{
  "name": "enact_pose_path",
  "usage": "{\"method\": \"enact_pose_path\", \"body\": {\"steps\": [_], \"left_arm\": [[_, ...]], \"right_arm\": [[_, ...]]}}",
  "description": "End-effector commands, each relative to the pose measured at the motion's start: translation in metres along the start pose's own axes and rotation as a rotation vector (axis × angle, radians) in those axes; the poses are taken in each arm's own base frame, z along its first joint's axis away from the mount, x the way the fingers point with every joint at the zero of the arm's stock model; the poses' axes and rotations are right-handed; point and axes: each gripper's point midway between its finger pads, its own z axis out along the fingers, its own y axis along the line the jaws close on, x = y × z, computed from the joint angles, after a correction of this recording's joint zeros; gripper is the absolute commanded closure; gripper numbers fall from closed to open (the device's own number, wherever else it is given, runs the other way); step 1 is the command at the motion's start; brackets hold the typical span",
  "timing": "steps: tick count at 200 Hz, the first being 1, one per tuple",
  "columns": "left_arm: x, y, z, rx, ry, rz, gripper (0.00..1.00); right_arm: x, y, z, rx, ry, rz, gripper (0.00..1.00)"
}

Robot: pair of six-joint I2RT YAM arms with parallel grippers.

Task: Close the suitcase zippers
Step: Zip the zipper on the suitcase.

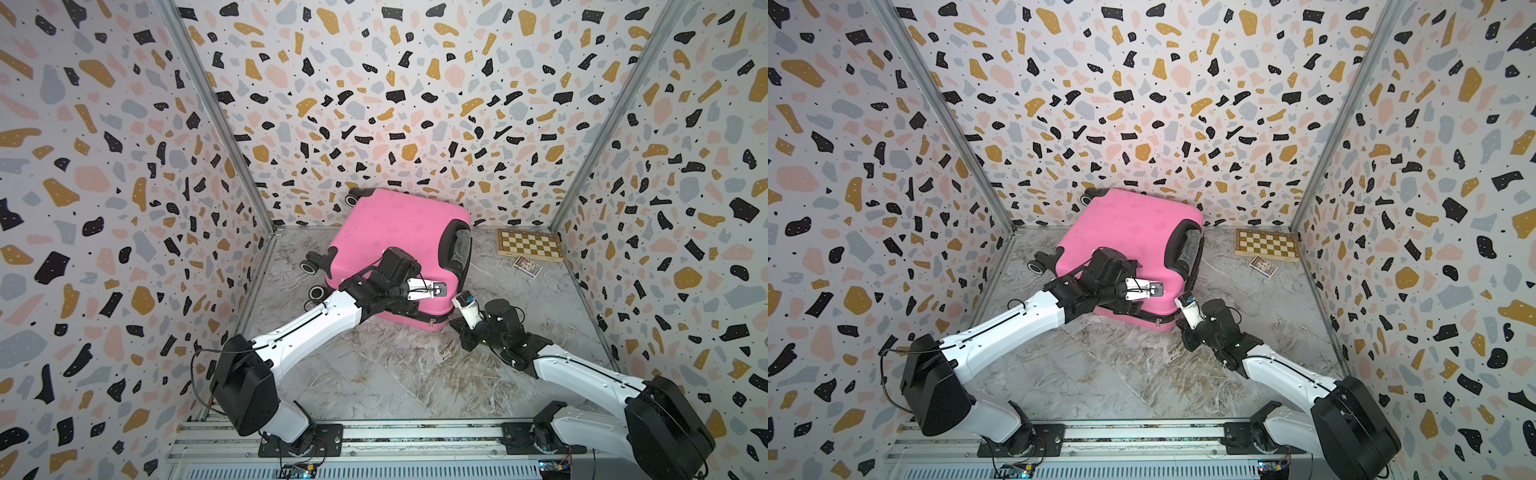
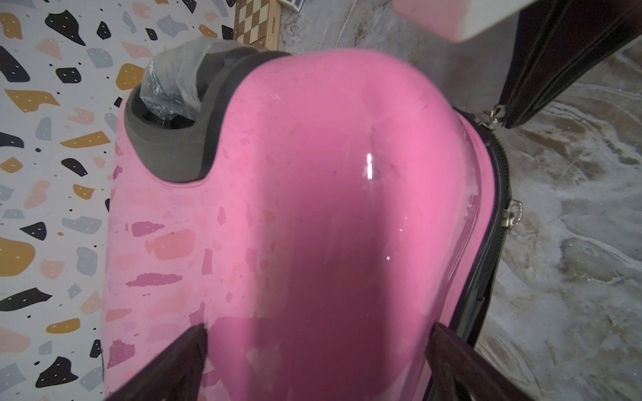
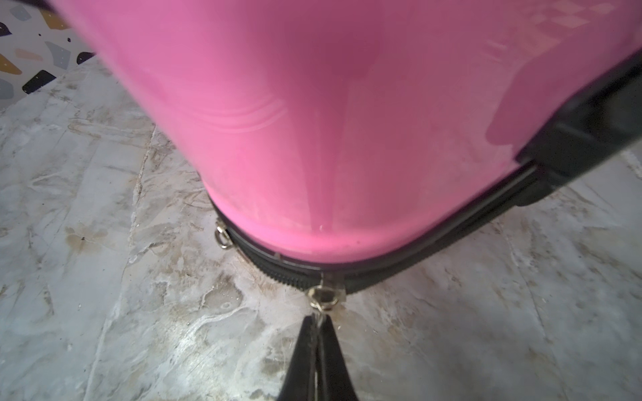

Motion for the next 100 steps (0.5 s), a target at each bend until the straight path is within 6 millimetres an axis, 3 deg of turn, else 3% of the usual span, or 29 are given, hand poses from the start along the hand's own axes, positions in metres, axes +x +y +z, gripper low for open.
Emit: {"method": "enact_pose_path", "body": {"steps": [1, 100], "left_arm": [[-0.004, 0.055, 0.011, -0.218, -0.005, -0.059, 0.04], [-0.011, 0.07, -0.001, -0.277, -0.034, -0.112, 0.08]], "right_arm": [[-0.021, 0.061, -0.012, -0.255, -0.082, -0.109, 1.0], [-0.02, 0.088, -0.018, -0.345, -0.08, -0.154, 1.0]]}}
